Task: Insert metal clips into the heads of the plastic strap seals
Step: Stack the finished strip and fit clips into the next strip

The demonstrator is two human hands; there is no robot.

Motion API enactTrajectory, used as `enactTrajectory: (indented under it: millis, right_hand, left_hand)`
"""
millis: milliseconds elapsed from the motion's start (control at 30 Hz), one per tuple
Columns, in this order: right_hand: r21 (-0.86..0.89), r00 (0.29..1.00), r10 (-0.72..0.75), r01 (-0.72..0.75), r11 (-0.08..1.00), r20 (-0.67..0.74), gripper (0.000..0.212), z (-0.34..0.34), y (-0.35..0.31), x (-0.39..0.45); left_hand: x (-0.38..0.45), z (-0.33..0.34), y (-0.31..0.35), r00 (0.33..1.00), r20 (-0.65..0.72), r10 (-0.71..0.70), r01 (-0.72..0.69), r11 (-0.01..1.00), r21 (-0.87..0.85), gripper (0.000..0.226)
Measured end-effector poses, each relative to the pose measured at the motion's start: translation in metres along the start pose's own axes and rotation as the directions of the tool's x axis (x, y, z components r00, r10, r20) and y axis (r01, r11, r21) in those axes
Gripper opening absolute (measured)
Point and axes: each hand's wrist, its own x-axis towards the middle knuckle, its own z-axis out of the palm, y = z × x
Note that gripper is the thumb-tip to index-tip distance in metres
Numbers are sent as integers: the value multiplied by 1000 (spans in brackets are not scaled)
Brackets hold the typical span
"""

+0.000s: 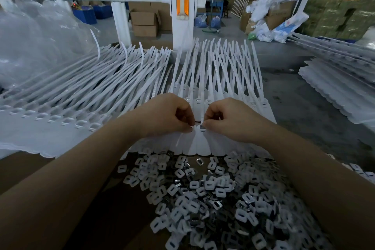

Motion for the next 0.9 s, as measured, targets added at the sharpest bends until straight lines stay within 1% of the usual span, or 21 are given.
enactTrajectory:
  millis: [233, 400, 500, 700, 800, 900]
  right_hand:
    - [6, 999, 40, -40, 999, 6, 11, 2, -2, 0]
    - [26, 999, 32, -33, 999, 10, 6, 0, 0, 1]
    - [59, 999, 32, -33, 998, 20, 11, -2, 1, 0]
    - [71, 999, 22, -24, 997, 35, 16, -2, -1, 1]
    - [99, 999, 38, -41, 994, 37, 15, -2, -2, 0]
    - [109, 998, 45, -49, 993, 38, 14, -2, -1, 0]
  left_hand:
    - [0, 0, 0, 999, -8, 42, -41, 998, 53, 17]
    - [-1, -1, 0, 996, 4, 84, -84, 993, 81, 20]
    - [-1, -2, 0, 993, 36, 111, -114, 991, 77, 20]
    - [-4, -5, 0, 984, 80, 159, -169, 974, 150, 23]
    - [-7, -5, 6, 979, 75, 187, -195, 974, 116, 19]
    - [-11, -1, 19, 957, 131, 260, -265, 964, 19, 15]
